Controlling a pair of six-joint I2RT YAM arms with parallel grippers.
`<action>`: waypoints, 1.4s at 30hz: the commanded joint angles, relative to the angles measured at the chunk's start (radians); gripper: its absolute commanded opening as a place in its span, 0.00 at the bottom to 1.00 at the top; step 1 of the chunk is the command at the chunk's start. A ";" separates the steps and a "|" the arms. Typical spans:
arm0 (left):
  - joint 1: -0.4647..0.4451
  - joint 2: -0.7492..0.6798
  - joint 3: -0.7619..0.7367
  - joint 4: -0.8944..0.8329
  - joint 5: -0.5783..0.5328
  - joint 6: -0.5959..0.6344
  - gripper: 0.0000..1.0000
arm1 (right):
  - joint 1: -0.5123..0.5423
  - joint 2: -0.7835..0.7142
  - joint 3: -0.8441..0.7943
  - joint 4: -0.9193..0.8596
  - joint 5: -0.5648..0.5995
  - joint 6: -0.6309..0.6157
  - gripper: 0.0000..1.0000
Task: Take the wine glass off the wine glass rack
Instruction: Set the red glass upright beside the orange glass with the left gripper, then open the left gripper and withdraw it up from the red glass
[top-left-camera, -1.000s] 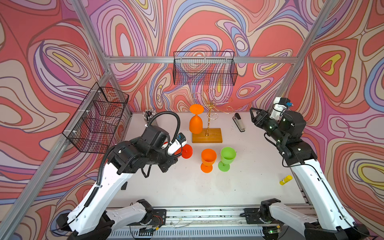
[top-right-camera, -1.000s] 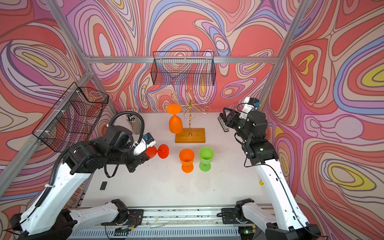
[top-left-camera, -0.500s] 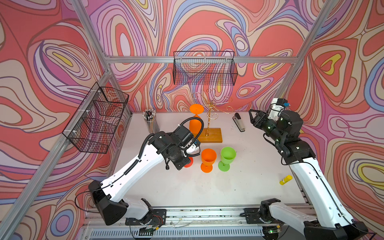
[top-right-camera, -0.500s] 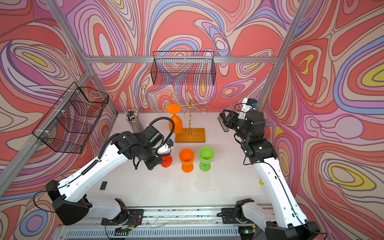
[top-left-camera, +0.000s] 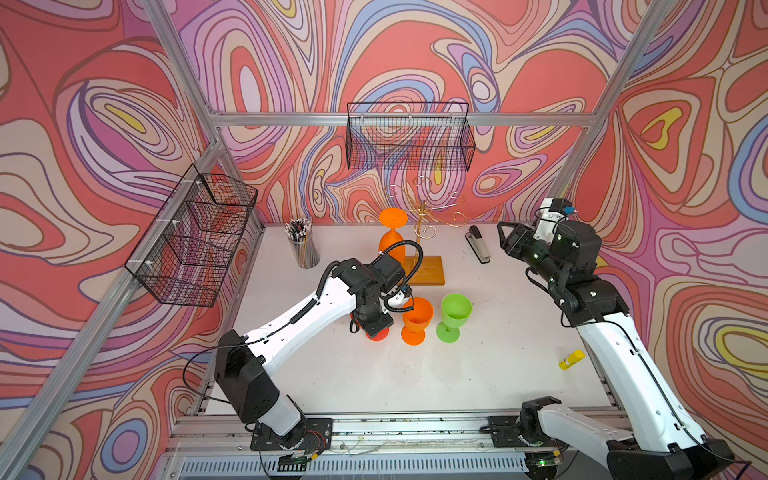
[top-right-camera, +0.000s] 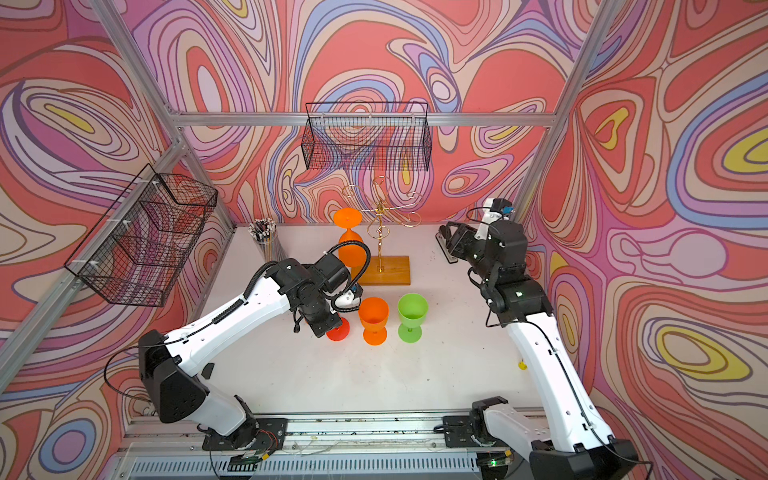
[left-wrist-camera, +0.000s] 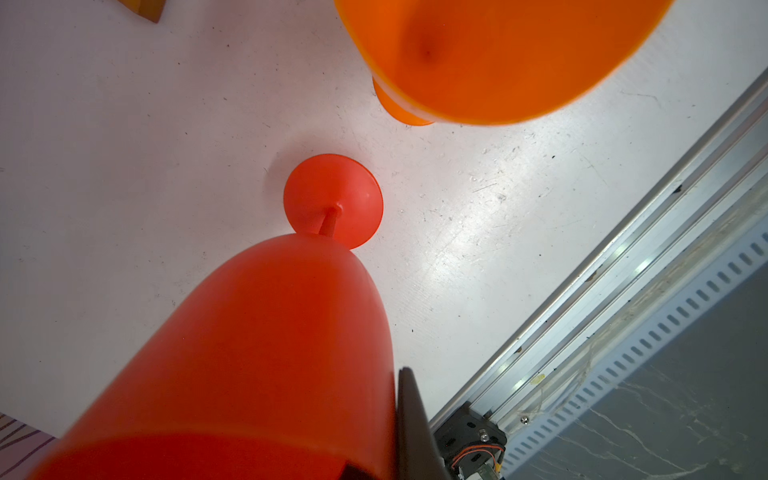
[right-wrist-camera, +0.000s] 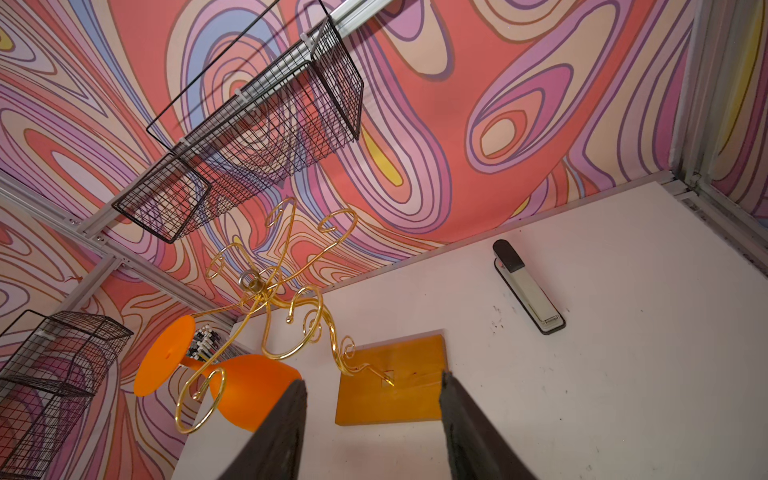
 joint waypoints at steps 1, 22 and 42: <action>-0.008 0.039 0.021 -0.024 -0.015 0.005 0.00 | 0.000 0.003 0.007 -0.004 0.017 -0.012 0.54; -0.009 0.151 0.113 -0.086 -0.075 0.036 0.12 | 0.000 0.001 -0.005 -0.007 0.020 -0.016 0.54; -0.009 0.084 0.270 -0.160 -0.108 0.037 0.76 | 0.000 -0.002 0.003 -0.019 0.027 -0.025 0.54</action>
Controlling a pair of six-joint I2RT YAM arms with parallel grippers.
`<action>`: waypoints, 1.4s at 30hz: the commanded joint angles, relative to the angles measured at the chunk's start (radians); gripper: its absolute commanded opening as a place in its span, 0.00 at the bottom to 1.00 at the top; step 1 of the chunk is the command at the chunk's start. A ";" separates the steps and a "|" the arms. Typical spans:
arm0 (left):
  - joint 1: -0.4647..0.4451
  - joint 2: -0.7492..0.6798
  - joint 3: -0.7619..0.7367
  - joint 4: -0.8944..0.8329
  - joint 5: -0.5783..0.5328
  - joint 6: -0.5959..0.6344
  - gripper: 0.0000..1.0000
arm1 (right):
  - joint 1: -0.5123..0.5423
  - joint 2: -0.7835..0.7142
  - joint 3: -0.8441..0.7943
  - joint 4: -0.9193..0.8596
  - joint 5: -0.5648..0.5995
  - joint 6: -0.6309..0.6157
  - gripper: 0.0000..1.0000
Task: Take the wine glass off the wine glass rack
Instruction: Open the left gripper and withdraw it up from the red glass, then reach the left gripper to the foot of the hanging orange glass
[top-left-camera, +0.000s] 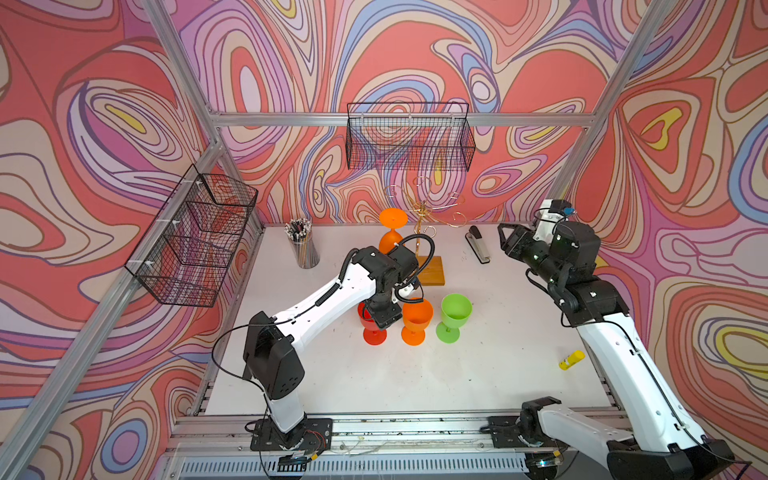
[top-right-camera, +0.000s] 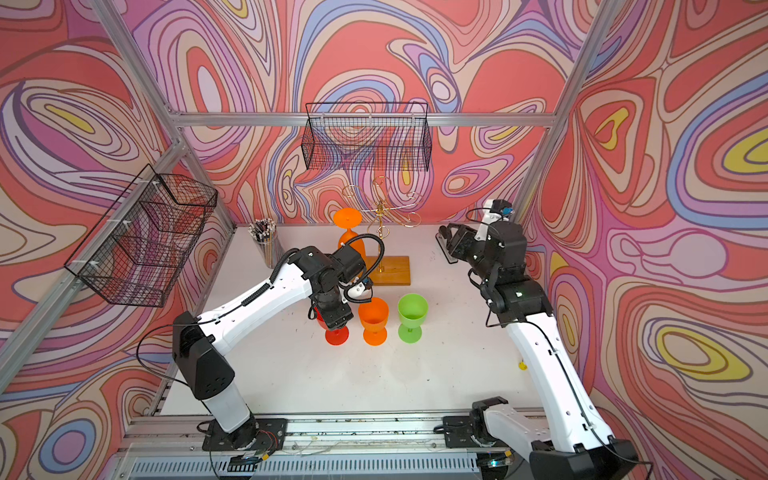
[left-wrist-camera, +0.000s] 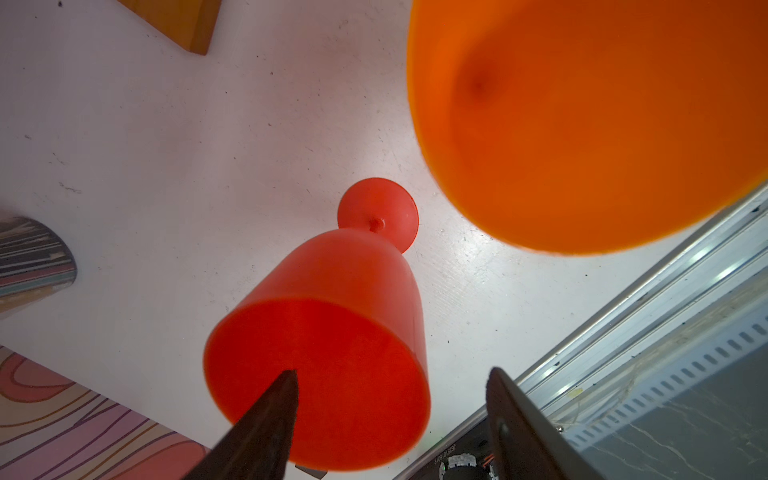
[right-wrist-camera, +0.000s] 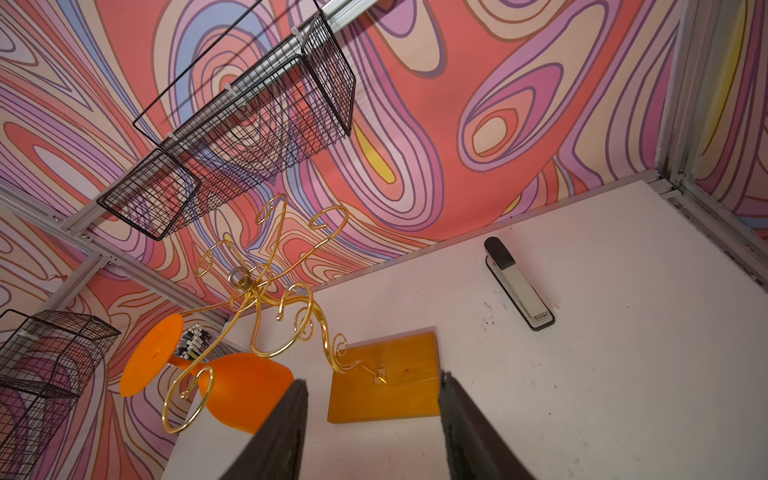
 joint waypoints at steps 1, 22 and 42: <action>-0.004 -0.087 0.060 -0.079 -0.014 0.005 0.77 | 0.000 -0.001 0.003 -0.008 0.012 -0.012 0.54; 0.541 -0.705 -0.228 0.745 0.593 -0.707 0.82 | 0.000 0.010 -0.026 0.026 -0.033 0.022 0.54; 0.704 -0.351 -0.457 1.691 0.990 -1.487 0.69 | 0.000 -0.016 -0.027 -0.001 -0.002 0.003 0.53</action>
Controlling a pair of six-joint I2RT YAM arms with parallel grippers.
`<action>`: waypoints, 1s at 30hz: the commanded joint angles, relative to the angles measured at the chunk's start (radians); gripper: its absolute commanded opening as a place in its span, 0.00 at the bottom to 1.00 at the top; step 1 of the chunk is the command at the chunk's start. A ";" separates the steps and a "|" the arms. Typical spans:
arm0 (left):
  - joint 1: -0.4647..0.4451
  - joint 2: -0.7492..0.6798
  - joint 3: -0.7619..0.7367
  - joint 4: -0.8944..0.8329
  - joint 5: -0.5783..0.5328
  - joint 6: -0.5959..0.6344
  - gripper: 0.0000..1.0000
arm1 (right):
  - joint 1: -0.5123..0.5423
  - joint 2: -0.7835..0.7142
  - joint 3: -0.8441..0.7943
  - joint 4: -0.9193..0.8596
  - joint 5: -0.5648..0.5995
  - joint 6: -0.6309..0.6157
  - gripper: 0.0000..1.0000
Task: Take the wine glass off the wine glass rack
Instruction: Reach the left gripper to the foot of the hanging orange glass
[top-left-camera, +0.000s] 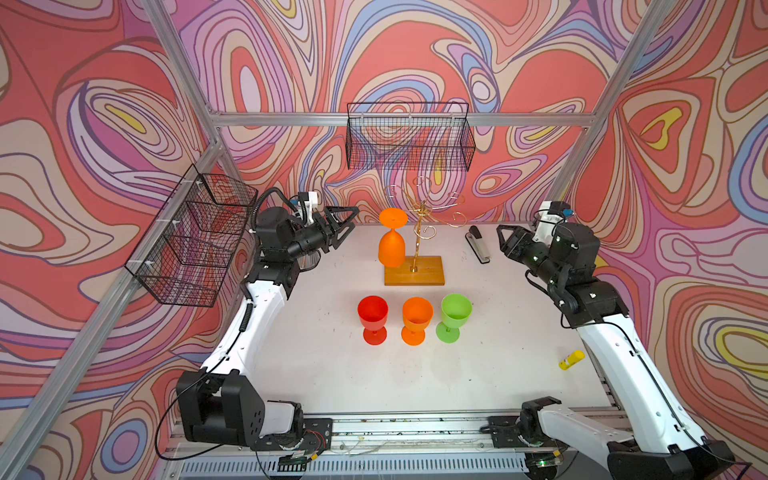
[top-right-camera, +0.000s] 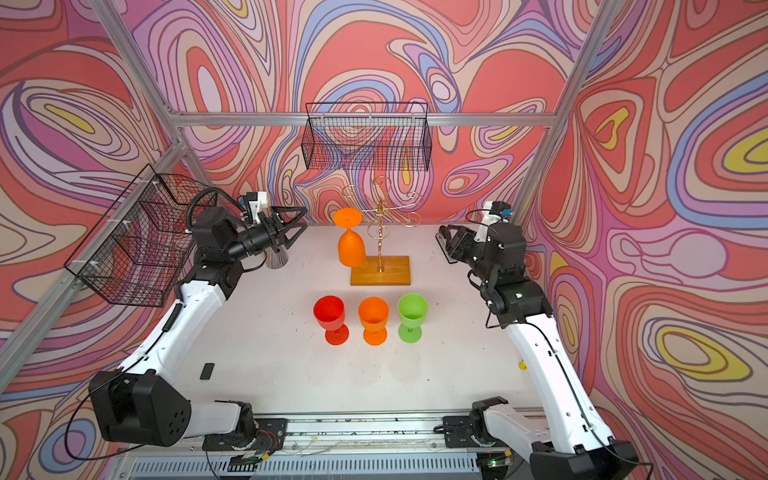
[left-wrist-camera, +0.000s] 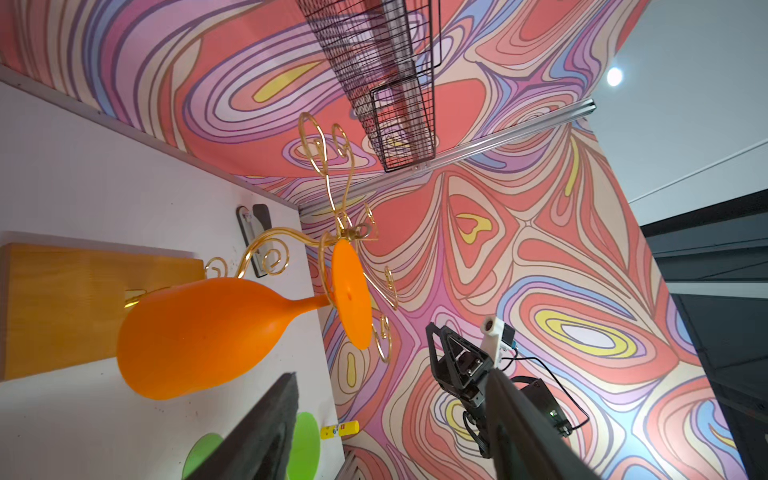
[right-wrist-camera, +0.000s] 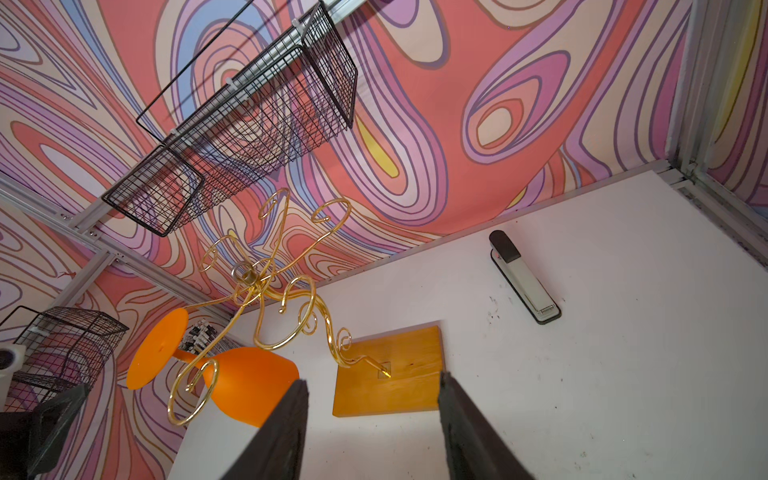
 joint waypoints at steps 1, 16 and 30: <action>-0.001 0.029 0.039 0.119 0.027 -0.064 0.69 | 0.000 -0.006 -0.013 0.001 0.010 -0.012 0.53; -0.065 0.134 0.090 0.050 0.012 0.016 0.68 | 0.000 0.010 -0.009 0.009 0.003 -0.005 0.53; -0.100 0.210 0.126 0.065 0.015 0.019 0.59 | 0.000 0.016 0.000 0.004 0.007 -0.013 0.53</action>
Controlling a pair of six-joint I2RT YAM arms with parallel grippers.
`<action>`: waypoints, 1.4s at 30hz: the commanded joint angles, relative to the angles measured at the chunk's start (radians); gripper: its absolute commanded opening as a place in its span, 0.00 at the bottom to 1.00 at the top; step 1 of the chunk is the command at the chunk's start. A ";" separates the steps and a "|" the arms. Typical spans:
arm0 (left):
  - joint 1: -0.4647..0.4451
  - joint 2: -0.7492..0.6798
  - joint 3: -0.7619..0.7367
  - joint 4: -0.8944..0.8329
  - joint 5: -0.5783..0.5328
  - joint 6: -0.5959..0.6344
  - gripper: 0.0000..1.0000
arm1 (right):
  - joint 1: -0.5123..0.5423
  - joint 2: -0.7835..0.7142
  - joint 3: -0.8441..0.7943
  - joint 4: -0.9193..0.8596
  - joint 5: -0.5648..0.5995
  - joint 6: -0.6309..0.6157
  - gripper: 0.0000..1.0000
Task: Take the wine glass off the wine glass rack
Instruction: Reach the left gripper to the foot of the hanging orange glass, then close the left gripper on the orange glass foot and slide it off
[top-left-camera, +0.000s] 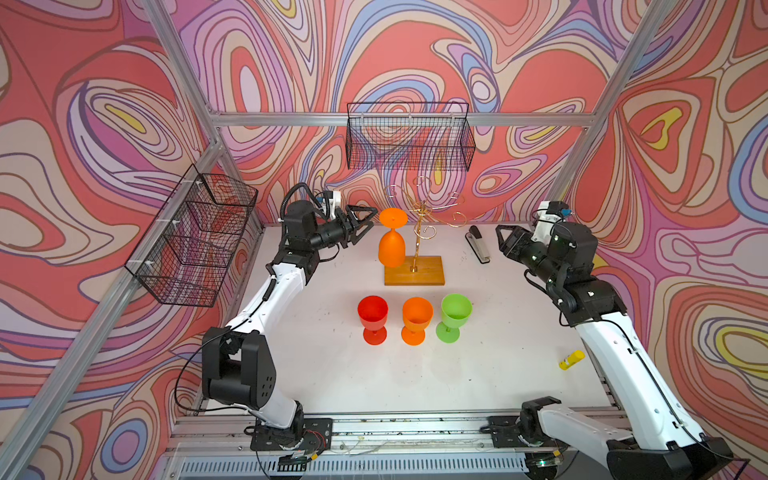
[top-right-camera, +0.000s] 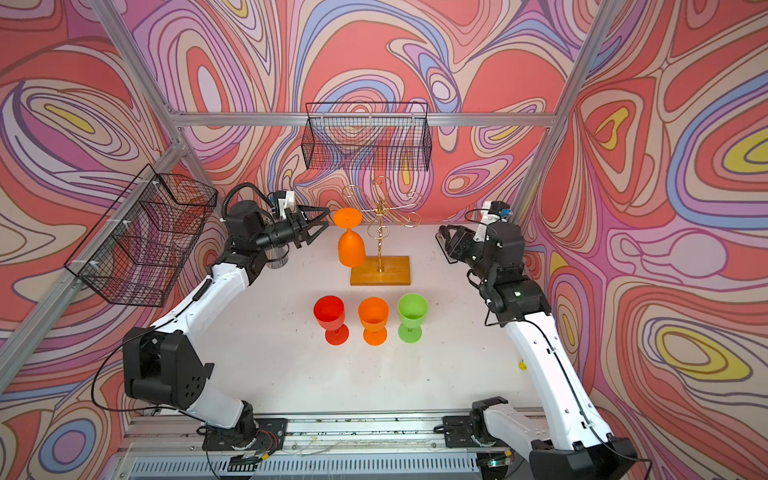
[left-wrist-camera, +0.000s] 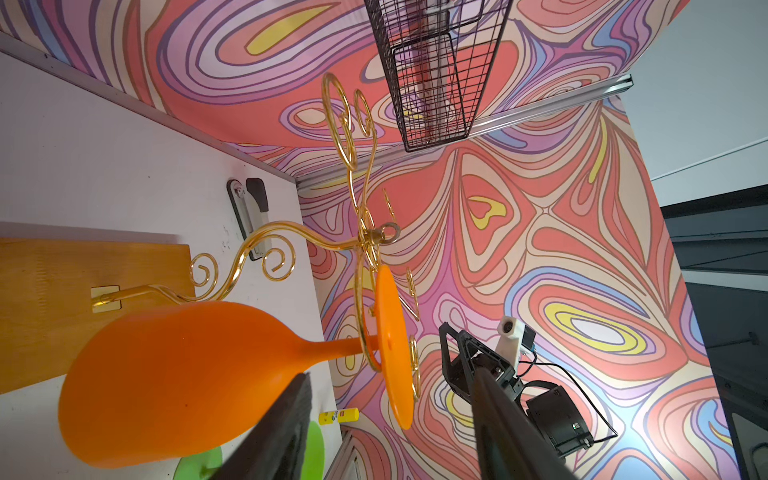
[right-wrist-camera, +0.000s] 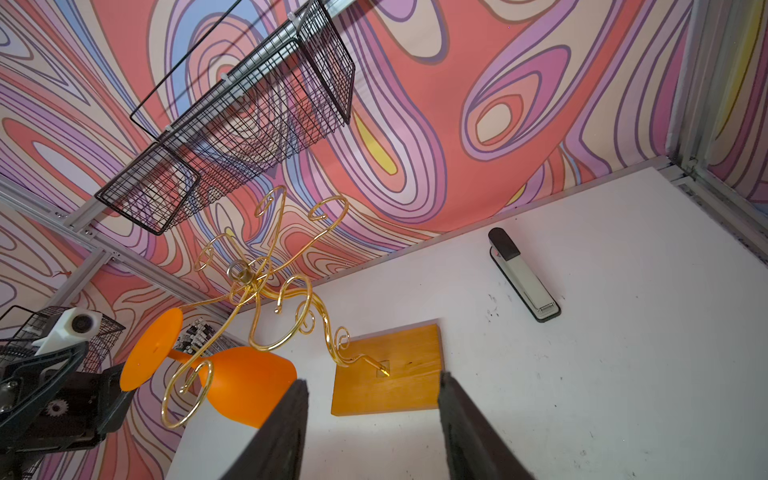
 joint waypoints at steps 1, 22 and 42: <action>-0.010 0.011 0.043 0.021 0.013 0.015 0.58 | 0.000 0.006 0.000 0.005 0.008 -0.015 0.53; -0.033 0.045 0.057 0.033 0.029 0.016 0.36 | 0.000 0.007 -0.011 0.007 0.015 -0.017 0.53; -0.034 0.053 0.077 0.030 0.055 0.020 0.23 | 0.000 0.010 -0.014 0.008 0.015 -0.017 0.53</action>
